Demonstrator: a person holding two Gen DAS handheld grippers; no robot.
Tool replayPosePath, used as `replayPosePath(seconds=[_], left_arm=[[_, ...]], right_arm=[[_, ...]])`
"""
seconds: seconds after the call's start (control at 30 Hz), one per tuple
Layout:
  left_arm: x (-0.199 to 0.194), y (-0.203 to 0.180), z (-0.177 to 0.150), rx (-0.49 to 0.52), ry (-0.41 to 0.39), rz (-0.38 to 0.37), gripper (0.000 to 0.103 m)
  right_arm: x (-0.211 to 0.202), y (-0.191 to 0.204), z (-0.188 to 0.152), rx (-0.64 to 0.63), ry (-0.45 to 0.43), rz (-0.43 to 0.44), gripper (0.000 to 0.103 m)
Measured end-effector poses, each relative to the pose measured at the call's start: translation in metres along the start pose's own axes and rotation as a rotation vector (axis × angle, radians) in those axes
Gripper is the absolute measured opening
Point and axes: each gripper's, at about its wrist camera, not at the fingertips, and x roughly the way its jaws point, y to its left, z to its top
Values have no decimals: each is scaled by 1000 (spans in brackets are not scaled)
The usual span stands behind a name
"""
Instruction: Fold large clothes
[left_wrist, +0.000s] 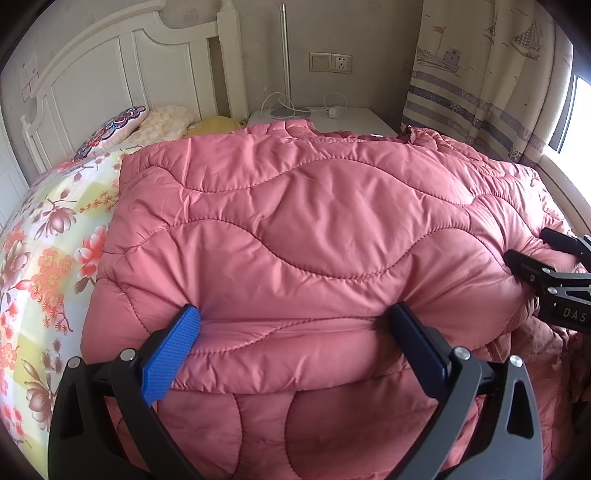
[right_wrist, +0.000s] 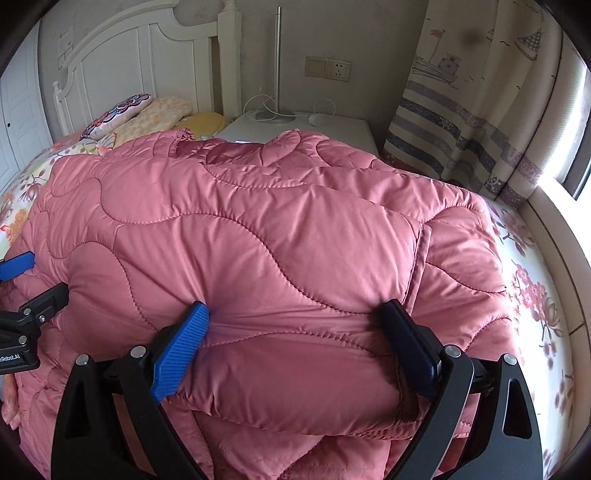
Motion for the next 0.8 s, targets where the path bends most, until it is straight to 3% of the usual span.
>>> replayPosePath(seconds=[0.13, 0.23, 0.33, 0.4, 0.53, 0.57, 0.7, 0.8], left_arm=[[-35, 3, -2, -8, -36, 29, 101], [-85, 12, -14, -24, -131, 13, 101], [-84, 19, -21, -51, -69, 2, 101], [-65, 19, -24, -56, -3, 15, 101], [-29, 11, -45, -7, 97, 78, 101], [-28, 10, -49, 3, 72, 78, 101], [-31, 14, -50, -26, 65, 84, 101], [-63, 14, -61, -66, 46, 96, 101]], right_arm=[[-21, -9, 5, 85, 38, 29, 92], [-78, -5, -5, 114, -46, 137, 92], [-105, 9, -20, 28, -98, 120, 97], [-92, 16, -26, 1, -55, 90, 97], [-52, 9, -44, 72, 50, 63, 97], [-41, 8, -51, 77, 85, 62, 97], [-36, 14, -51, 38, 86, 52, 98], [-42, 13, -51, 70, 102, 60, 98]])
